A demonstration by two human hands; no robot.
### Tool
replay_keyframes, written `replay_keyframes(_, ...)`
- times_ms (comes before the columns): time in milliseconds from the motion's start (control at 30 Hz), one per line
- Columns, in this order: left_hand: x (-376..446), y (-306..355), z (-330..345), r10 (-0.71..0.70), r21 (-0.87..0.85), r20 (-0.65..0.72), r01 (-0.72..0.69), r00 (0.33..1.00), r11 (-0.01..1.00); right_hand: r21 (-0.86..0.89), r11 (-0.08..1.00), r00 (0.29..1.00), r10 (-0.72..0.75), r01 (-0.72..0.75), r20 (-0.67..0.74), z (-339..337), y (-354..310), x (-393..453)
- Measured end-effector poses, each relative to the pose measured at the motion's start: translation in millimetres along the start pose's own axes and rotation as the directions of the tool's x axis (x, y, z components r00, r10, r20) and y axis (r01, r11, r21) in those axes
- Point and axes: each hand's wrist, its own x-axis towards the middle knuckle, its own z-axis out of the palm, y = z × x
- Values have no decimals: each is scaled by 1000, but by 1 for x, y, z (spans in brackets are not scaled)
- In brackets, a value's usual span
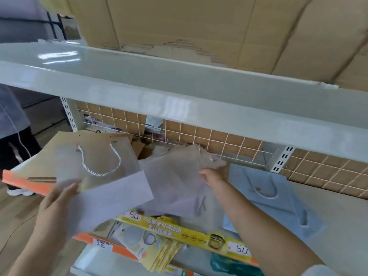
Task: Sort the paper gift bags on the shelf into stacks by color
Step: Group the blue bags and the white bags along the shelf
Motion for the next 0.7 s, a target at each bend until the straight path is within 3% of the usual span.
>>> replay_keyframes(33, 9, 4, -1, -7, 6, 28, 7, 1000, 1000, -186, 982, 1000, -29, 30, 8, 4, 3, 0)
replay_keyframes(100, 34, 5, 7, -67, 28, 124, 64, 990, 998, -451, 864, 958, -279, 222, -63, 4, 13, -5)
replay_keyframes(167, 58, 6, 13, -72, 83, 170, 58, 983, 995, -684, 695, 917, -388, 223, -95, 7, 18, -16)
replay_keyframes(267, 80, 13, 36, -33, 40, 335, 21, 942, 999, -912, 400, 929, -365, 93, -65, 9, 18, -22)
replay_keyframes(333, 89, 18, 54, -48, 41, 435, 33, 899, 999, -920, 335, 941, -327, 202, 88, 9, 20, -26)
replay_keyframes(400, 95, 17, 77, -103, 50, 548, 91, 830, 995, -855, 405, 922, -339, 324, 188, 6, 28, -30)
replay_keyframes(433, 99, 14, 90, -110, 65, 596, 88, 795, 994, -798, 494, 920, -347, 345, 183, 5, 33, -30)
replay_keyframes(500, 107, 6, 120, -62, 146, 644, -42, 762, 988, -645, 704, 945, -314, 298, 94, 2, 38, -33)
replay_keyframes(567, 115, -3, 150, -63, 307, 666, -197, 743, 931, -566, 792, 955, -294, 228, -27, -3, 39, -36)
replay_keyframes(700, 114, -17, 189, -155, 720, 601, -448, 784, 530, -554, 809, 955, -286, 198, -75, -13, 43, -41)
